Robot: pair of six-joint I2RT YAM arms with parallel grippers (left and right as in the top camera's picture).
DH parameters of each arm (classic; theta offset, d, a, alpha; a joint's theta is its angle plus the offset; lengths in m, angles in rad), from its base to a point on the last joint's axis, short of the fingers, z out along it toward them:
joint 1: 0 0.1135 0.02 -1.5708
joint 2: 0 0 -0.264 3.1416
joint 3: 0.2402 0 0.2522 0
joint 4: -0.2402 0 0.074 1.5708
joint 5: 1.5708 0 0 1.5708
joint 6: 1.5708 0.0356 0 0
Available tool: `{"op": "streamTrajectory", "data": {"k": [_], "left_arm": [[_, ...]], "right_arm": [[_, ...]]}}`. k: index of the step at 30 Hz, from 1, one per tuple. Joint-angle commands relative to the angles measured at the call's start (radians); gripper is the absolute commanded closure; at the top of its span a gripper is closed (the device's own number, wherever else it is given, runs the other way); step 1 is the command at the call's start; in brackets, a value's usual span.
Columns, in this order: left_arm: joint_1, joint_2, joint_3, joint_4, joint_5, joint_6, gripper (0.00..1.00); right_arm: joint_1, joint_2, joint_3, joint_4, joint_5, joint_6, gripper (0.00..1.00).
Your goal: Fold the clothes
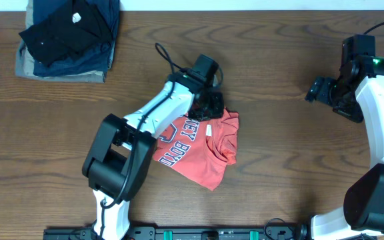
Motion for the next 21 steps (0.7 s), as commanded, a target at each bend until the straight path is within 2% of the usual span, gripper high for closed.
{"op": "streamTrajectory", "data": {"k": [1,2,6,13,21], "left_arm": [[-0.043,-0.002,0.006,0.016,0.013,0.014,0.81],[-0.057,-0.002,0.006,0.027,0.010,0.014,0.85],[-0.097,-0.002,0.006,0.056,-0.048,0.006,0.92],[-0.118,-0.002,0.006,0.070,-0.068,-0.035,0.92],[-0.122,-0.049,0.010,0.009,-0.061,-0.034,0.92]], "right_arm": [[-0.001,-0.008,0.009,0.000,0.000,-0.009,0.01],[-0.001,-0.008,0.009,0.000,-0.001,-0.009,0.01],[-0.001,-0.008,0.009,0.000,-0.001,-0.009,0.01],[-0.001,-0.008,0.009,0.000,-0.001,-0.009,0.01],[-0.001,-0.008,0.009,0.000,-0.001,-0.009,0.01]]}}
